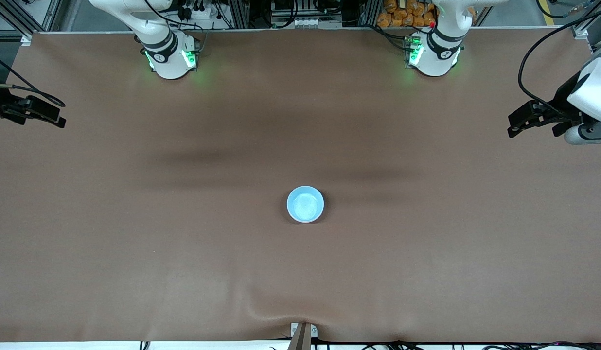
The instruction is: Stack pink and blue bowls on white bowl
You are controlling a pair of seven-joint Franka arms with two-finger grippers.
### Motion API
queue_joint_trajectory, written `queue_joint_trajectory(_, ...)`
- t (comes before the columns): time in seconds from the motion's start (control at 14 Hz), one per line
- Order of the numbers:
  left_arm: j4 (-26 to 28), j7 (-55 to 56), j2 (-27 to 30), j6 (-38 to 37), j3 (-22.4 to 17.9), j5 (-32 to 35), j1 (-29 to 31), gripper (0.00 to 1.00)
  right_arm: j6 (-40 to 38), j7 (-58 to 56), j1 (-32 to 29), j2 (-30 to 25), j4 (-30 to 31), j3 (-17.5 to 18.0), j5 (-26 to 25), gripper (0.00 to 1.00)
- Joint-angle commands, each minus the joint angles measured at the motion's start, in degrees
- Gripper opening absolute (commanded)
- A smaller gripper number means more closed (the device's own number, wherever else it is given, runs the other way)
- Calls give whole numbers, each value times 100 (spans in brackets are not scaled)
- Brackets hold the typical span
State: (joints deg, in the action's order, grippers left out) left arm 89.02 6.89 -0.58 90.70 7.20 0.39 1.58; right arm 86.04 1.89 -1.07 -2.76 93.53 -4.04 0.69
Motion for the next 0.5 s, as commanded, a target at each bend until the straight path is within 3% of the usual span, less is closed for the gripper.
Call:
queue_joint_trajectory(0.0,-166,-39,-74,-131,27,84,27,100,-43,-126,-95,-155,16,-45,-131,100)
queue_joint_trajectory(0.43,-166,-56,-74,-131,27,75,35,100,-298,-312,-104,-172,-98,-45,-105,100)
